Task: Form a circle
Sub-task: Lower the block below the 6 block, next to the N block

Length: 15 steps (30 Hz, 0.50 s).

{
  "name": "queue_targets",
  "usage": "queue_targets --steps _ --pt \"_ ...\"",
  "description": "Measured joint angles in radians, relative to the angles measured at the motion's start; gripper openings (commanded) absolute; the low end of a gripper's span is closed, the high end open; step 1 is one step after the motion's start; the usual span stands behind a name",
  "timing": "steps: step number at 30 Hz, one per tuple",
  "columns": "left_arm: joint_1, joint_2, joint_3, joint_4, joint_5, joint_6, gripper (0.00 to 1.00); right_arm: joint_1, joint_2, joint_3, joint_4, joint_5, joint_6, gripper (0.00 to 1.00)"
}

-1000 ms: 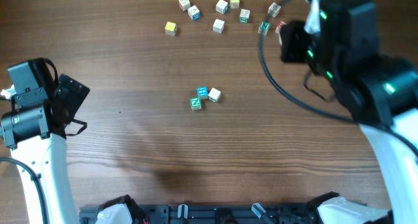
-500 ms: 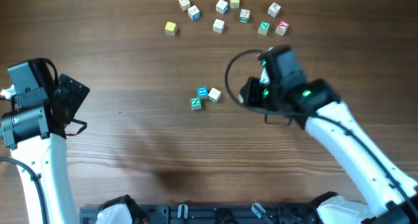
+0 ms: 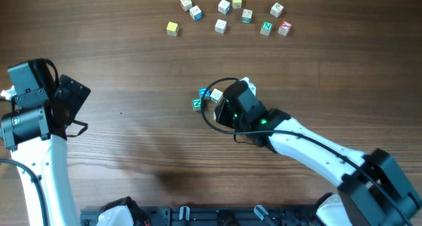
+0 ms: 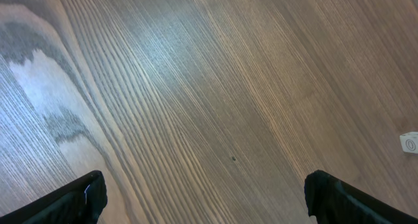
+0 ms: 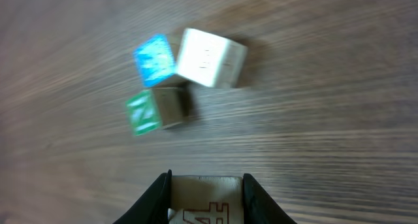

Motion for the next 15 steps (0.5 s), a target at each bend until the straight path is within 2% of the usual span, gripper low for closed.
queue_targets --steps 7,15 --pt "0.0 0.0 0.0 0.0 0.0 0.0 1.0 0.007 0.047 0.0 0.002 0.08 0.124 0.3" --pt "0.0 0.016 0.0 0.0 0.0 0.0 1.0 0.007 0.054 0.0 0.05 0.118 0.136 0.31"
